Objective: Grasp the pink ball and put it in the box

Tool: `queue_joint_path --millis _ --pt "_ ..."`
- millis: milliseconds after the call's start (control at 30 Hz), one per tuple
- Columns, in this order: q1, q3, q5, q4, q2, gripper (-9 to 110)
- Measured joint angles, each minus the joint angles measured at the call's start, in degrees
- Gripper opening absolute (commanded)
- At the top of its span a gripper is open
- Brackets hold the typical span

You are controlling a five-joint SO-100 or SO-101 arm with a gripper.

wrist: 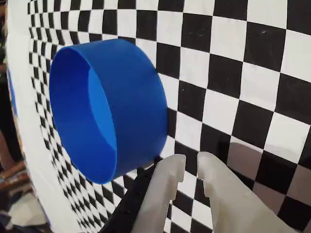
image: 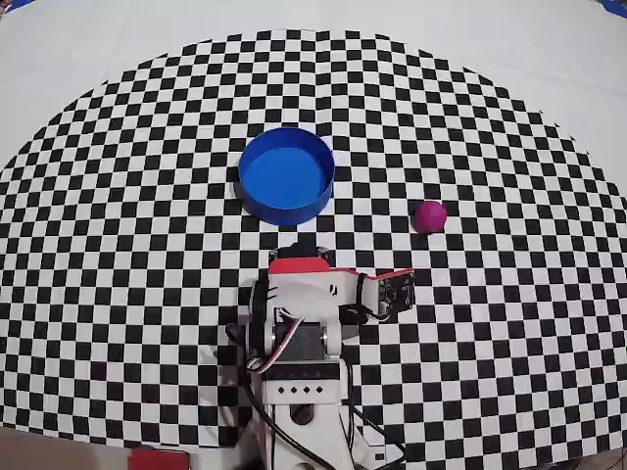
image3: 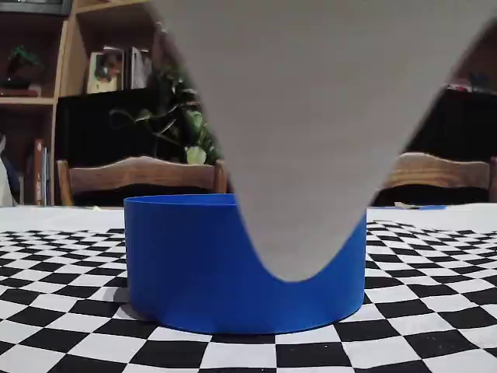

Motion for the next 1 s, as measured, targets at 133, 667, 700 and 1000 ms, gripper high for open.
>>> queue_joint_path --millis 133,667,700,1000 --pt "0.0 0.0 0.0 0.0 0.0 0" --pt "0.0 0.18 0.0 0.0 0.0 0" --pt "0.0 0.18 0.09 -0.18 0.0 0" --pt "0.0 0.26 0.0 -9.4 0.0 0"
